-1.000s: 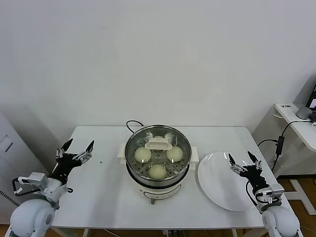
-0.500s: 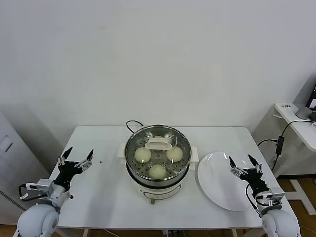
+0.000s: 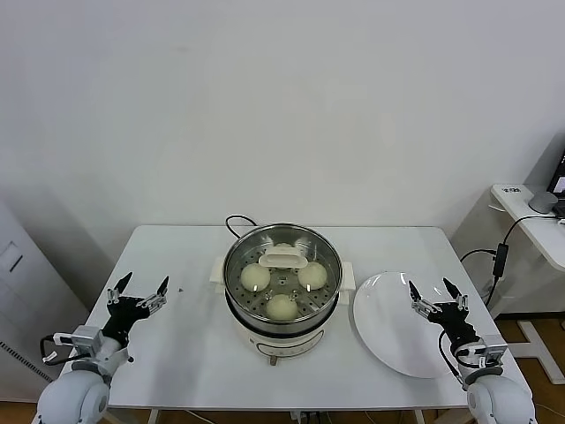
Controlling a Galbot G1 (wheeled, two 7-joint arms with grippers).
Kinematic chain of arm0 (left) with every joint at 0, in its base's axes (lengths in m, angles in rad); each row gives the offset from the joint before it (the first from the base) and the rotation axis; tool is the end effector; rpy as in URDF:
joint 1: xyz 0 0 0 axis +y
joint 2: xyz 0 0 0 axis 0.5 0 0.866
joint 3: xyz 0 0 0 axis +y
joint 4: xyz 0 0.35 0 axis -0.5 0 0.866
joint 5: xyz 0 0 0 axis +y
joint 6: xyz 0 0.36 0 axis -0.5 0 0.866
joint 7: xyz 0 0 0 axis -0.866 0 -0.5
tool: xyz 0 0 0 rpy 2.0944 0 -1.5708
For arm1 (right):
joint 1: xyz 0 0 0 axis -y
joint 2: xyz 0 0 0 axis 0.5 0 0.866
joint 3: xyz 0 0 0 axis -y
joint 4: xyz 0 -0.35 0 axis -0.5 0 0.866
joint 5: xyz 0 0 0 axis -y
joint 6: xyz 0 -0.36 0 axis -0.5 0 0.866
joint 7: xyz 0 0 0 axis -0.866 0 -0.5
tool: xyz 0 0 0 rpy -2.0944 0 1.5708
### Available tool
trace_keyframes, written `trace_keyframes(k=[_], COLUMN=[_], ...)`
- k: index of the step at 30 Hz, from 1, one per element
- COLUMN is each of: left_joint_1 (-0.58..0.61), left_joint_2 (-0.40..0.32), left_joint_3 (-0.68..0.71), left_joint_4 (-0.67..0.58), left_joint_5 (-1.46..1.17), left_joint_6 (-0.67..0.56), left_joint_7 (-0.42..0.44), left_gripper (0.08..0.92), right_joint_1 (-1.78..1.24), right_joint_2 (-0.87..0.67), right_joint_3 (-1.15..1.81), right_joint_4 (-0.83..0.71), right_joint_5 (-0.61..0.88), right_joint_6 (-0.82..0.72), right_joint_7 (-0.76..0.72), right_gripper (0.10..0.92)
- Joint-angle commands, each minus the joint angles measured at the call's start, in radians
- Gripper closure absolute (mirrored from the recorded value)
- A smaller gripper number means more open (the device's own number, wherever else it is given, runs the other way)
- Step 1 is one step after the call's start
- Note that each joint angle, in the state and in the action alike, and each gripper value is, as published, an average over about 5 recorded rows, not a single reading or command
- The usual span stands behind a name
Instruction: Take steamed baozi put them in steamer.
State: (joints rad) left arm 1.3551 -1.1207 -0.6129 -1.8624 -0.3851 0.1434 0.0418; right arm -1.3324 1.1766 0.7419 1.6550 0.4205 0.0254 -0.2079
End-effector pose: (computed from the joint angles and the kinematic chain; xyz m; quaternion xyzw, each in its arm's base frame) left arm 0.2641 0.1349 -0.3028 -0.0424 -0.9957 -0.0354 0.0750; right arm 0.2614 -0.1945 -0.3532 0.0201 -0.9986 -0.0005 0.0480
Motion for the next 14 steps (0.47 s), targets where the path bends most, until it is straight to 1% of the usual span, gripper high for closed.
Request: trace_keyframes(k=[1,14], left_joint_1=[0.002,-0.004], left_joint_2=[-0.011,-0.012], left_joint_3=[0.005,0.013], left_joint_4=[0.006,-0.008], left_joint_5=[0.004,-0.024], left_joint_6=[0.000,0.024], left_joint_7=[0.000,0.001], left_gripper=[0.177,0.177], right_joint_1=[0.001,-0.015], right_joint_2=[0.004,0.004], right_joint_3=[0.002,0.016], right_joint_4=[0.000,0.000], right_joint_5=[-0.011,-0.011], right_joint_6=[-0.008,-0.009], right_joint_7=[0.003,0.000], right_gripper=[0.203,0.203])
